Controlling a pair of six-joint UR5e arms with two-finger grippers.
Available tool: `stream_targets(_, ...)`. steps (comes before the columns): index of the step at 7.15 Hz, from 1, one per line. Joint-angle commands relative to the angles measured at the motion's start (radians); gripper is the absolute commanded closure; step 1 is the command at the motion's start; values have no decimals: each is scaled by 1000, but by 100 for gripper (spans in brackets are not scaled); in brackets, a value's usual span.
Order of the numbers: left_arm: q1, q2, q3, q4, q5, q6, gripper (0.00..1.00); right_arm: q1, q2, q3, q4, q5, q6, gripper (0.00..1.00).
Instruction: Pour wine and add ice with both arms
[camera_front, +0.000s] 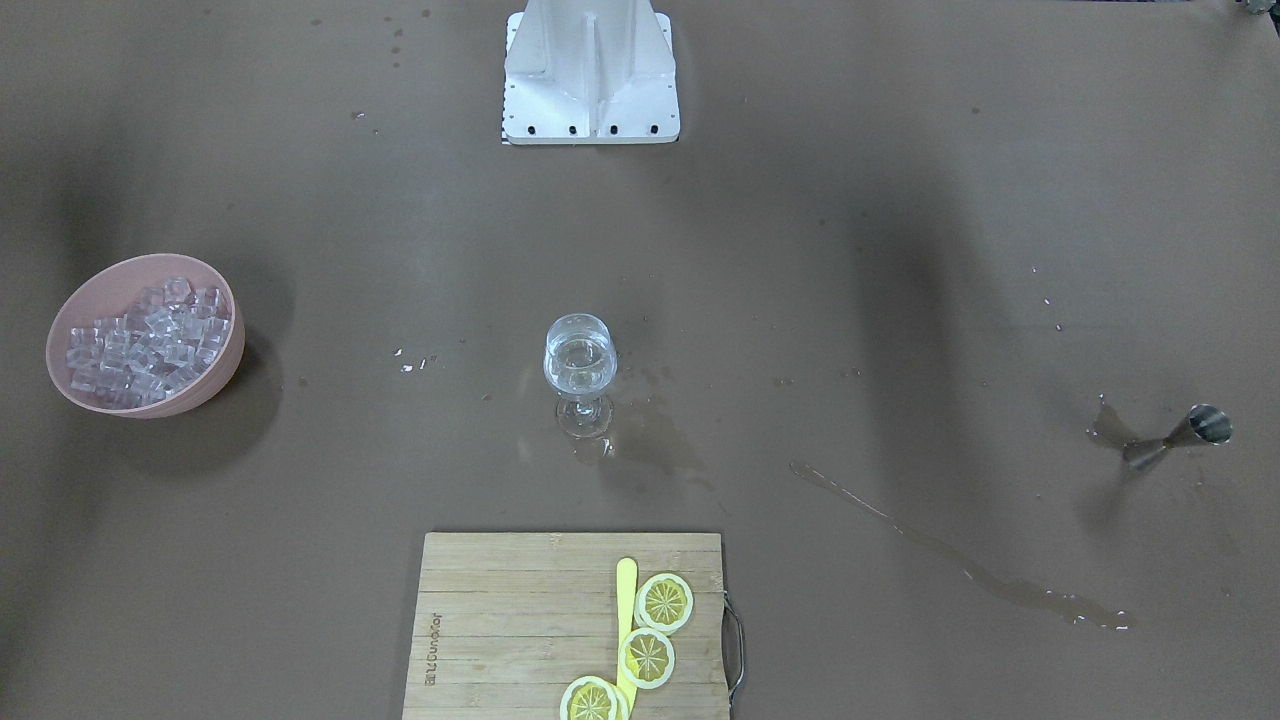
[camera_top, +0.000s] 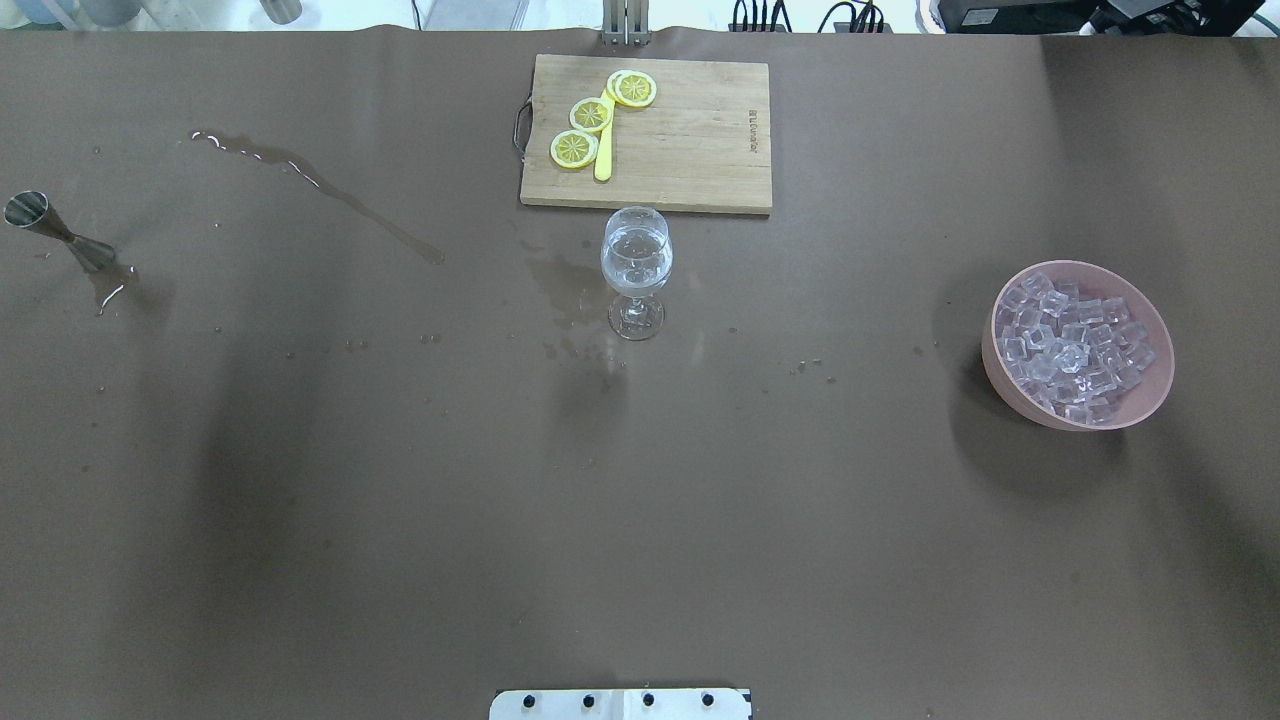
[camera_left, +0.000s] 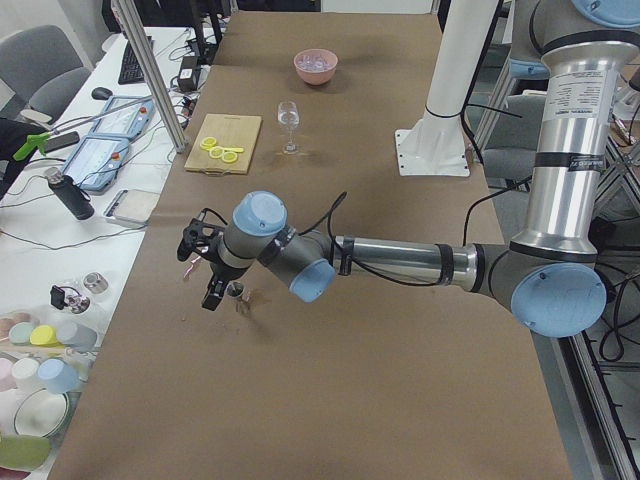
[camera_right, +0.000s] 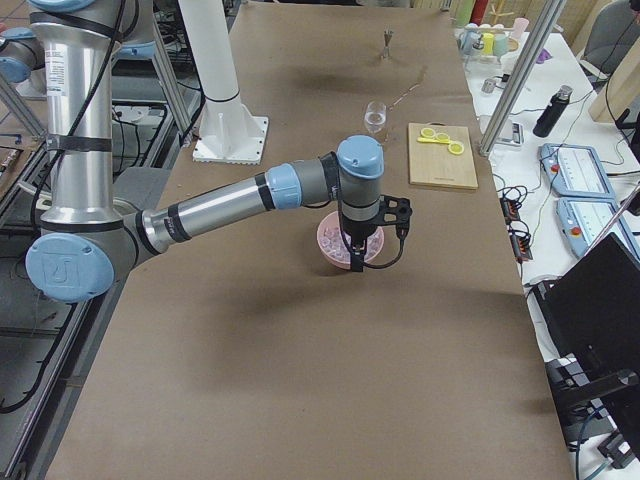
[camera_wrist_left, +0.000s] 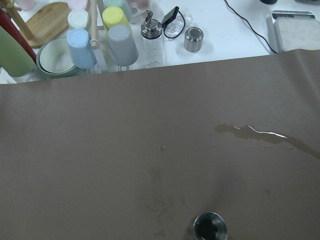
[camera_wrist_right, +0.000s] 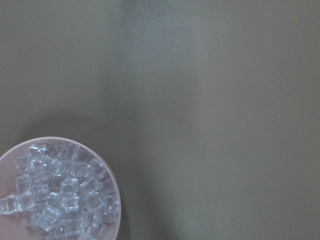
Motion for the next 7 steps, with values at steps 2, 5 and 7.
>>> stream_targets(2, 154, 18, 133, -312, 176, -166, 2, -124, 46, 12, 5, -29, 149, 0)
stream_targets(5, 257, 20, 184, -470, 259, -254, 2, -234, 130, -16, 3, -74, 245, 0)
stream_targets(7, 319, 20, 219, -571, 315, -306, 2, -277, 198, -107, 5, -97, 251, 0)
